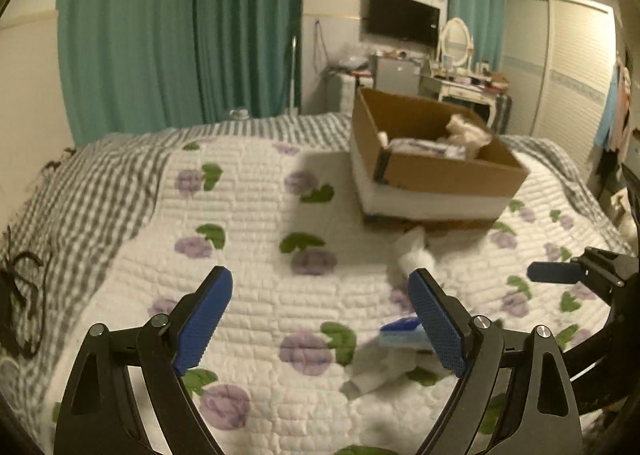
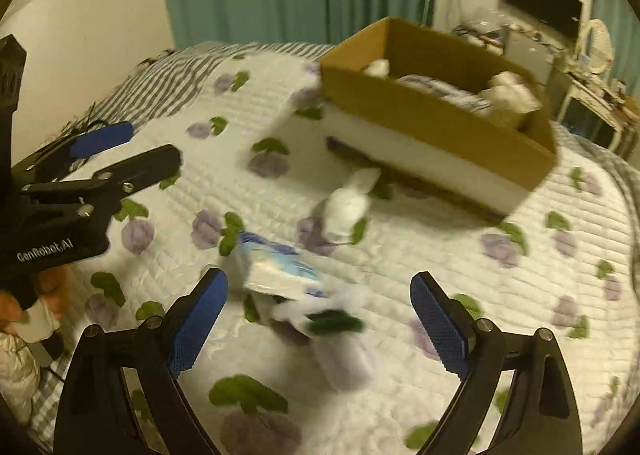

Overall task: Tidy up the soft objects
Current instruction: 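Grasp the blue-and-white tissue pack with the right tool while the left tool grasps a white sock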

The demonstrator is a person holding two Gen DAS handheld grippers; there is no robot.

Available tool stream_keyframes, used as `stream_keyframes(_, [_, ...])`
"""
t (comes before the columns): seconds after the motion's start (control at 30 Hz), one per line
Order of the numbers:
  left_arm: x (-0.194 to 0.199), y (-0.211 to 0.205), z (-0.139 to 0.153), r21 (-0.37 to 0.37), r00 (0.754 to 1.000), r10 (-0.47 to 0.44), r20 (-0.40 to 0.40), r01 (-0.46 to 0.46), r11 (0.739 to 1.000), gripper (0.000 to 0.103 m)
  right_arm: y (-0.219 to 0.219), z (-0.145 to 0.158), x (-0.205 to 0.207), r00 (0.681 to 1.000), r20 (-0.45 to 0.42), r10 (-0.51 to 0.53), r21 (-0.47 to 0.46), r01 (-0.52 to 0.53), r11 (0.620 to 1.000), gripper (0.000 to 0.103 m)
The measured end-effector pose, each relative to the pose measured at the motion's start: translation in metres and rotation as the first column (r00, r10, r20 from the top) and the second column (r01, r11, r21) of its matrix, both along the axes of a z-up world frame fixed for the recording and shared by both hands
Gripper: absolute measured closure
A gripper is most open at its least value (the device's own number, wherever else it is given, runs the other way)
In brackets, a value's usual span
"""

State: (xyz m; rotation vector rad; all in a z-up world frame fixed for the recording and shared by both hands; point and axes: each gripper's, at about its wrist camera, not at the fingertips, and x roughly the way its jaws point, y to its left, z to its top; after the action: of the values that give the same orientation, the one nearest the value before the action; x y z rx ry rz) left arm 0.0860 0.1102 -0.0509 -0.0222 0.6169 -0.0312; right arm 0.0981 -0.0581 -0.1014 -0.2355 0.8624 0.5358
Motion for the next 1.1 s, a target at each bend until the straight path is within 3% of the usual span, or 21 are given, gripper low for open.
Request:
stream_keyframes(0.17, [0.003,0.004,-0.019,0.046,1.0,0.021,-0.008,-0.02,0.999,0.012,0.02,-0.019,0.013,0.999,-0.016,0.048,-0.007,-0.048,0.999,0.021])
stream_keyframes(0.33, [0.013,0.028,-0.037,-0.055,0.997,0.051,-0.065,-0.054,0.997,0.012,0.033,-0.032,0.023,0.995,-0.066,0.078,-0.021,-0.08,0.997,0.039])
stream_keyframes(0.4, [0.016,0.032,-0.041,-0.056,0.994,0.069,-0.086,-0.074,0.996,0.012,0.037,-0.034,0.022,0.993,-0.072,0.096,-0.019,-0.097,0.995,0.052])
stream_keyframes(0.6, [0.015,0.034,-0.045,-0.047,0.991,0.082,-0.107,-0.087,0.995,0.012,0.043,-0.028,0.012,0.992,-0.062,0.106,-0.037,-0.108,0.993,0.065])
stream_keyframes(0.77, [0.012,0.027,-0.041,-0.037,0.992,0.054,-0.112,-0.058,0.998,0.012,0.035,0.004,0.004,0.993,0.033,0.113,-0.016,-0.112,0.994,0.065])
stream_keyframes(0.87, [0.011,0.016,-0.034,-0.004,0.994,0.038,-0.102,-0.038,0.999,0.012,0.019,0.017,0.017,0.997,0.06,0.044,-0.003,-0.044,0.999,0.065])
stream_keyframes(1.1, [0.038,-0.022,-0.028,0.014,0.991,-0.043,-0.124,0.045,0.999,0.013,-0.024,0.013,0.054,0.991,0.087,-0.102,-0.048,0.106,0.993,0.065])
